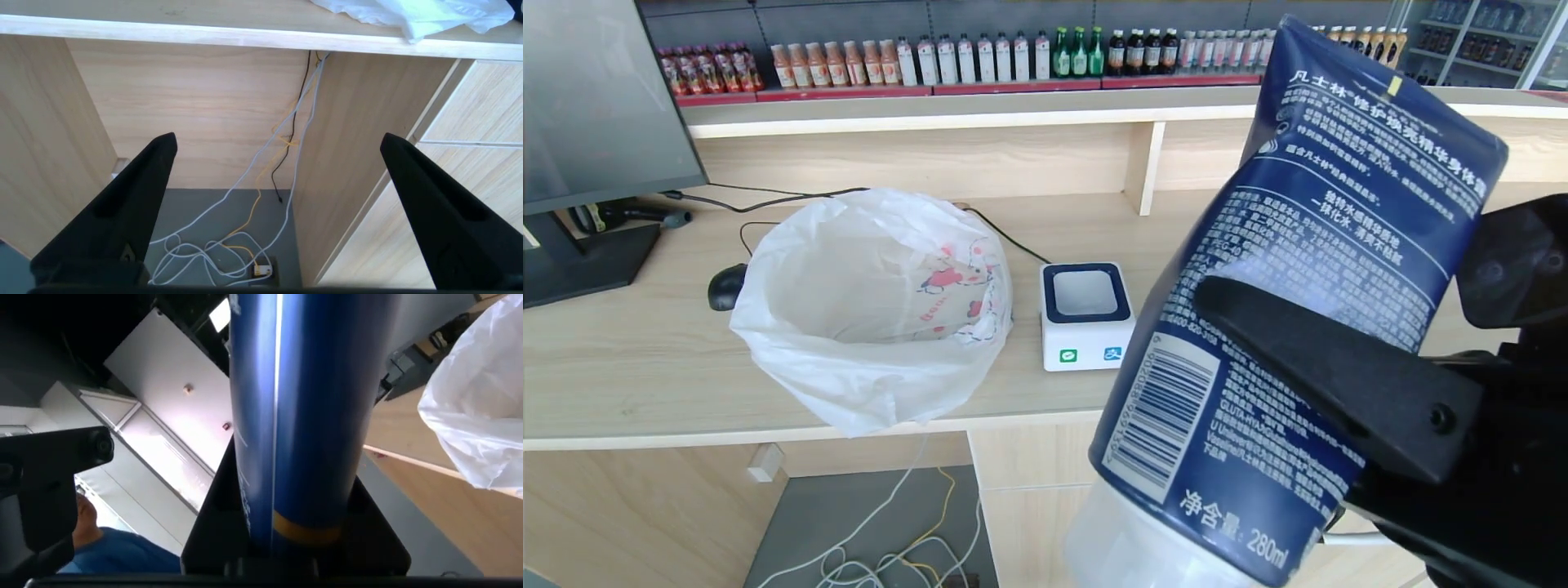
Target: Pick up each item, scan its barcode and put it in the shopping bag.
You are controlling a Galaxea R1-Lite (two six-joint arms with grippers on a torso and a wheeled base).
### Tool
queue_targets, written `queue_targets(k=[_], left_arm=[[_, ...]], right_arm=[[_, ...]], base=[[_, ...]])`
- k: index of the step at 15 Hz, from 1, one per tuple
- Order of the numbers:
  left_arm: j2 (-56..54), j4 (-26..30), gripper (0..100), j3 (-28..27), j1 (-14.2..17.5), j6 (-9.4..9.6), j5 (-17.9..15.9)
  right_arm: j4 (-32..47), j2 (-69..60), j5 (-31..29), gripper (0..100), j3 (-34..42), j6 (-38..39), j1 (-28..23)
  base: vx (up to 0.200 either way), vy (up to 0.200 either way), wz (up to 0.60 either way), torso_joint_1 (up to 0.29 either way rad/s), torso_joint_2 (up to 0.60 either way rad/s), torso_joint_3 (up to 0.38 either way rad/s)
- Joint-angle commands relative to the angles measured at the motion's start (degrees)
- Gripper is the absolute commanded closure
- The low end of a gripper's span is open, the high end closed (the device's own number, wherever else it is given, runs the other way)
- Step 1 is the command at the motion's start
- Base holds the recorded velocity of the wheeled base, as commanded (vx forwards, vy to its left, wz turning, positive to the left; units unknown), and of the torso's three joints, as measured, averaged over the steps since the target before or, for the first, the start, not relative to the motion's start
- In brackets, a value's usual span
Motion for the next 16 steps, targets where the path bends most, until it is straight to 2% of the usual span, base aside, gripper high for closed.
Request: queue_targets(k=[1, 5, 6, 10, 16], left_arm=[[0.06, 0.00, 0, 0.01, 0.01, -0.04, 0.00], [-0.02, 0.00, 0, 0.01, 0.01, -0.04, 0.00], [-0.02, 0.00, 0, 0.01, 0.01, -0.04, 0.00], [-0.02, 0.00, 0, 0.10, 0.01, -0.04, 0.00], [-0.02, 0.00, 0, 0.01, 0.01, -0.04, 0.00]], right_arm=[[-0.01, -0.32, 0.01, 100, 1.31, -2.36, -0.61], [-0.01, -1.20, 0.10, 100, 6.59, -12.03, -3.42], [-0.01, -1.20, 0.18, 100, 7.29, -15.11, -5.88], [-0.01, -1.82, 0.27, 100, 6.23, -22.40, -10.98], [-0.01, 0.29, -0.26, 100, 9.57, -36.11, -13.70]], base=[[0.000, 0.000, 0.00, 0.000, 0.00, 0.000], [0.000, 0.000, 0.00, 0.000, 0.00, 0.000], [0.000, 0.000, 0.00, 0.000, 0.00, 0.000], [0.000, 0.000, 0.00, 0.000, 0.00, 0.000], [0.000, 0.000, 0.00, 0.000, 0.00, 0.000]])
